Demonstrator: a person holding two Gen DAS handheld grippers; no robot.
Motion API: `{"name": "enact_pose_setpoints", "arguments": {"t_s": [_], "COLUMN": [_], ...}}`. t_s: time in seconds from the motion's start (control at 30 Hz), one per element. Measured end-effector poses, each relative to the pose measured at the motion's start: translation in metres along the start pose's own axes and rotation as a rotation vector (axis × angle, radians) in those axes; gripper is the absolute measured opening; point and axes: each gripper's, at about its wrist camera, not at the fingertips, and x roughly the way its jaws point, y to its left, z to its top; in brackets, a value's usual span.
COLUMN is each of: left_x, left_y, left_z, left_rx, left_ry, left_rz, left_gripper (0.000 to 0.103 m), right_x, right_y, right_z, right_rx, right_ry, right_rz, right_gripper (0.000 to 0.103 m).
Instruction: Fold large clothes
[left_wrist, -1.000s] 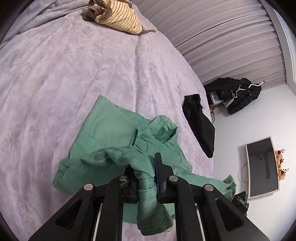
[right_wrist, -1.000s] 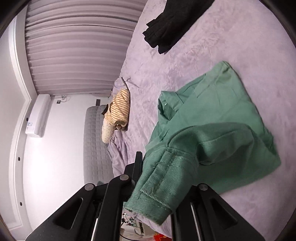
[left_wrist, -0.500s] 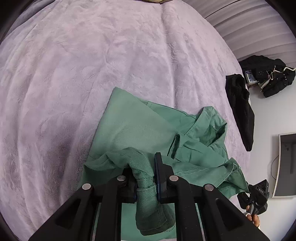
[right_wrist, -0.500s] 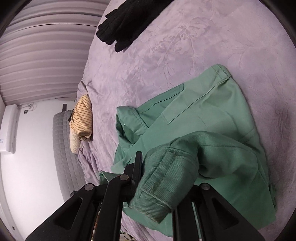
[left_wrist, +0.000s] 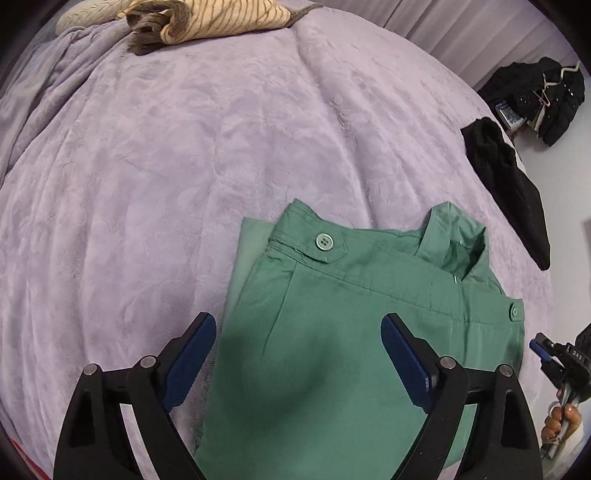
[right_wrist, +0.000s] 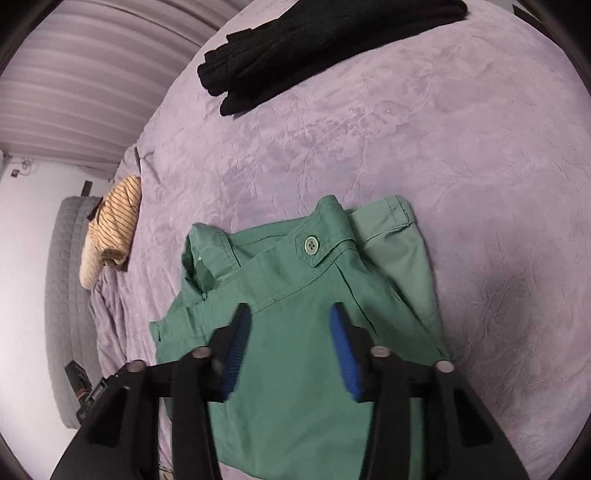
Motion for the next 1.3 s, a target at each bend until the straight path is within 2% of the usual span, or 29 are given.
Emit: {"name": "enact_pose_setpoints", "arguments": {"t_s": [0.03, 0.13, 0.2, 0.23, 0.27, 0.3, 0.37, 0.47, 0.53, 0.57, 0.6, 0.63, 0.73, 0.87, 0.9, 0.93, 0.97, 1.0, 1.03, 1.07, 1.1, 1.2, 1.3], "left_x": [0.007, 0.039, 0.065, 0.076, 0.083, 0.084, 0.080, 0.062, 0.043, 0.034, 0.027, 0.021, 0.015, 0.025, 0.029, 0.032, 0.036, 0.037, 0.036, 0.032, 0.028, 0.018, 0.025], "left_y": [-0.005, -0.018, -0.015, -0.012, -0.007, -0.004, 0.001, 0.017, 0.033, 0.042, 0.050, 0.058, 0.073, 0.082, 0.085, 0.086, 0.085, 0.084, 0.081, 0.079, 0.078, 0.086, 0.095], "left_z": [-0.003, -0.015, -0.024, -0.028, -0.031, -0.034, -0.033, -0.030, -0.034, -0.039, -0.045, -0.053, -0.081, -0.114, -0.119, -0.122, -0.124, -0.125, -0.125, -0.125, -0.126, -0.137, -0.152], "left_rx": [0.021, 0.090, 0.107, 0.112, 0.117, 0.118, 0.124, 0.107, 0.074, 0.051, 0.026, 0.005, -0.033, -0.065, -0.087, -0.105, -0.115, -0.113, -0.100, -0.079, -0.061, -0.043, -0.052], "left_ry": [-0.002, 0.008, 0.043, 0.056, 0.058, 0.048, 0.049, 0.073, 0.076, 0.088, 0.103, 0.117, 0.169, 0.207, 0.215, 0.217, 0.223, 0.229, 0.222, 0.214, 0.207, 0.185, 0.190], "left_rz": [0.022, 0.115, 0.181, 0.207, 0.204, 0.189, 0.203, 0.225, 0.186, 0.145, 0.107, 0.080, 0.024, 0.017, 0.003, -0.014, -0.028, -0.008, 0.001, 0.007, 0.007, -0.020, -0.018], "left_gripper": [0.092, 0.092, 0.092, 0.092, 0.092, 0.092, 0.092, 0.092, 0.092, 0.092, 0.092, 0.092, 0.092, 0.092, 0.089, 0.080, 0.058, 0.047, 0.041, 0.035, 0.031, 0.025, 0.024], "right_x": [0.007, 0.029, 0.047, 0.056, 0.063, 0.067, 0.063, 0.049, 0.031, 0.022, 0.011, -0.001, -0.026, -0.042, -0.042, -0.040, -0.036, -0.032, -0.030, -0.028, -0.028, -0.038, -0.031], "right_y": [0.003, 0.005, -0.009, -0.022, -0.035, -0.048, -0.061, -0.064, -0.064, -0.064, -0.064, -0.062, -0.065, -0.097, -0.105, -0.113, -0.122, -0.128, -0.131, -0.132, -0.129, -0.108, -0.103], "right_z": [-0.002, -0.005, -0.007, -0.008, -0.008, -0.010, -0.011, -0.013, -0.018, -0.023, -0.033, -0.045, -0.089, -0.151, -0.163, -0.170, -0.174, -0.173, -0.171, -0.164, -0.155, -0.141, -0.146], "right_rx": [-0.026, -0.080, -0.086, -0.061, -0.038, -0.015, -0.001, -0.012, 0.010, 0.019, 0.031, 0.040, 0.096, 0.307, 0.357, 0.394, 0.433, 0.464, 0.481, 0.485, 0.466, 0.344, 0.256], "right_ry": [0.015, 0.023, 0.021, 0.029, 0.035, 0.030, 0.010, 0.012, 0.027, 0.030, 0.026, 0.017, 0.011, 0.013, 0.011, 0.011, 0.013, 0.006, -0.006, -0.028, -0.041, -0.031, 0.000], "right_rz": [-0.011, -0.094, -0.201, -0.227, -0.232, -0.220, -0.182, -0.228, -0.222, -0.202, -0.171, -0.138, -0.066, -0.044, -0.039, -0.034, -0.037, -0.027, -0.010, 0.017, 0.021, -0.069, -0.171], "right_gripper": [0.012, 0.012, 0.012, 0.007, 0.006, 0.000, 0.000, 0.000, 0.010, 0.019, 0.052, 0.077, 0.078, 0.078, 0.078, 0.078, 0.078, 0.078, 0.069, 0.050, 0.001, 0.003, 0.003]}}
